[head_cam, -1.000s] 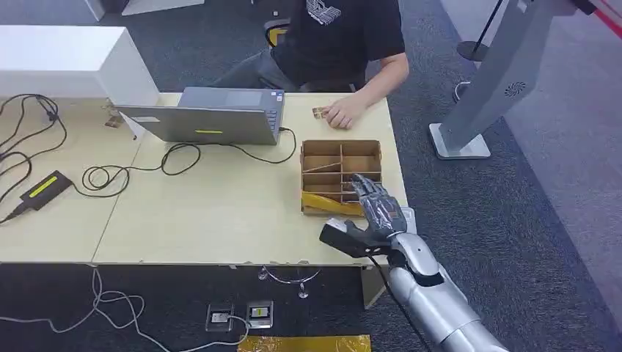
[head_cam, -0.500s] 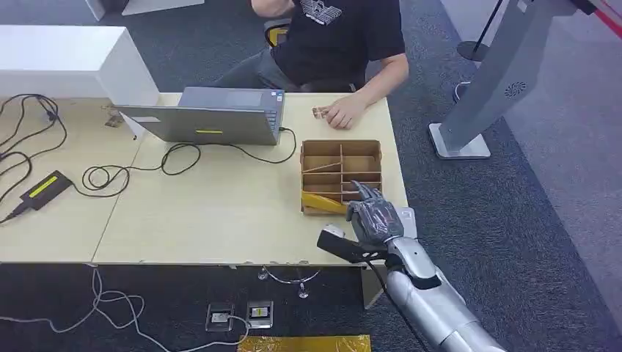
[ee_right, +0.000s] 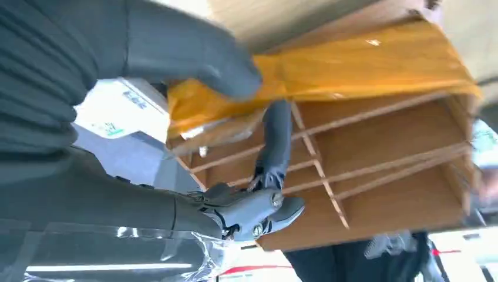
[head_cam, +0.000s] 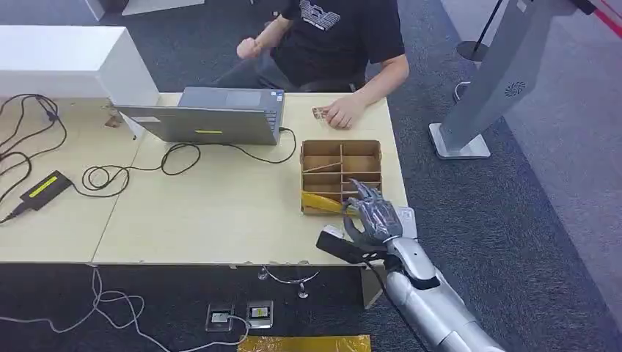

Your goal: Pass the card to the sensor for recognition and then transmit it.

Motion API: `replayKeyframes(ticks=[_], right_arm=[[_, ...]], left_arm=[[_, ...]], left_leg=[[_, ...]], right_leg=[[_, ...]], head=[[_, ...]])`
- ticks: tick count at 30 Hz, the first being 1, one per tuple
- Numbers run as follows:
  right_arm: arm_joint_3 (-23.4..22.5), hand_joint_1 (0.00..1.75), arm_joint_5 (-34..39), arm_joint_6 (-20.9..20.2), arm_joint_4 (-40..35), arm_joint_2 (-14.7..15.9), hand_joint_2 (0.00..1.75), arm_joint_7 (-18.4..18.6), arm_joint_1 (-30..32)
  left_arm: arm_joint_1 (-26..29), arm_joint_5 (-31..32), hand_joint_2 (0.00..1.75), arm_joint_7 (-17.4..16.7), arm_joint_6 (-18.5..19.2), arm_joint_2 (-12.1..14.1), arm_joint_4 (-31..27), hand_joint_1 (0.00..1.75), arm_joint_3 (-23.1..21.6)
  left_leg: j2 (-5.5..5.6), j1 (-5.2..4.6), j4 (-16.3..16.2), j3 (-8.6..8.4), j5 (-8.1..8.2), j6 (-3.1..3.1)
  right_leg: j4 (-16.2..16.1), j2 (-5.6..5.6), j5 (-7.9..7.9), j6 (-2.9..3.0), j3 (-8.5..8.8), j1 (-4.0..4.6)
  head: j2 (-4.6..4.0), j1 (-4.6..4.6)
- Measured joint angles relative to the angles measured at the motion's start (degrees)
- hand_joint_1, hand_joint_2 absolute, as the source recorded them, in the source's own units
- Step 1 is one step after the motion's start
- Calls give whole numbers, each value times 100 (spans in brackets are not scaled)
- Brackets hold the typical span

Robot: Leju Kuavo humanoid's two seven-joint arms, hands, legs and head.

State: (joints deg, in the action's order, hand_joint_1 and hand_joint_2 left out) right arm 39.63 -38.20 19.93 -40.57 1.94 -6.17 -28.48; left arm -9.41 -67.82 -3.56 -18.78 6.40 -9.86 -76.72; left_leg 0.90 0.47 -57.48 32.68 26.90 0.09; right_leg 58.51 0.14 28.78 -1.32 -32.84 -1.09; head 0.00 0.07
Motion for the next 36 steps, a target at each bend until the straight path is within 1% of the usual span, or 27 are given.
replayKeyframes(ticks=[4,14,18,27,36], right_arm=[[4,0,103,50,79,-61,175,-231,-65],[7,0,120,65,247,-177,175,-354,-166],[13,0,87,133,321,-227,175,-356,-211],[35,0,-260,514,529,-330,175,-225,-319],[42,0,-365,594,786,-385,175,-190,-397]], left_arm=[[0,-20,0,0,-4,0,-2,0,0],[0,-72,0,-33,-9,0,-2,0,0],[1,-116,0,-81,-35,0,0,0,0],[2,-136,0,-118,-101,0,0,0,0],[2,-166,0,-129,-98,0,0,0,0]], left_leg=[[2,0,0,0,0,0],[0,0,0,0,0,0],[0,1,0,0,0,0],[0,1,0,0,0,0],[0,0,0,0,0,0]], right_leg=[[0,0,0,0,0,0],[0,0,0,0,1,0],[0,1,0,0,0,1],[0,0,0,0,0,1],[0,0,0,0,0,0]], head=[[0,0],[0,0],[0,2],[0,2],[0,0]])
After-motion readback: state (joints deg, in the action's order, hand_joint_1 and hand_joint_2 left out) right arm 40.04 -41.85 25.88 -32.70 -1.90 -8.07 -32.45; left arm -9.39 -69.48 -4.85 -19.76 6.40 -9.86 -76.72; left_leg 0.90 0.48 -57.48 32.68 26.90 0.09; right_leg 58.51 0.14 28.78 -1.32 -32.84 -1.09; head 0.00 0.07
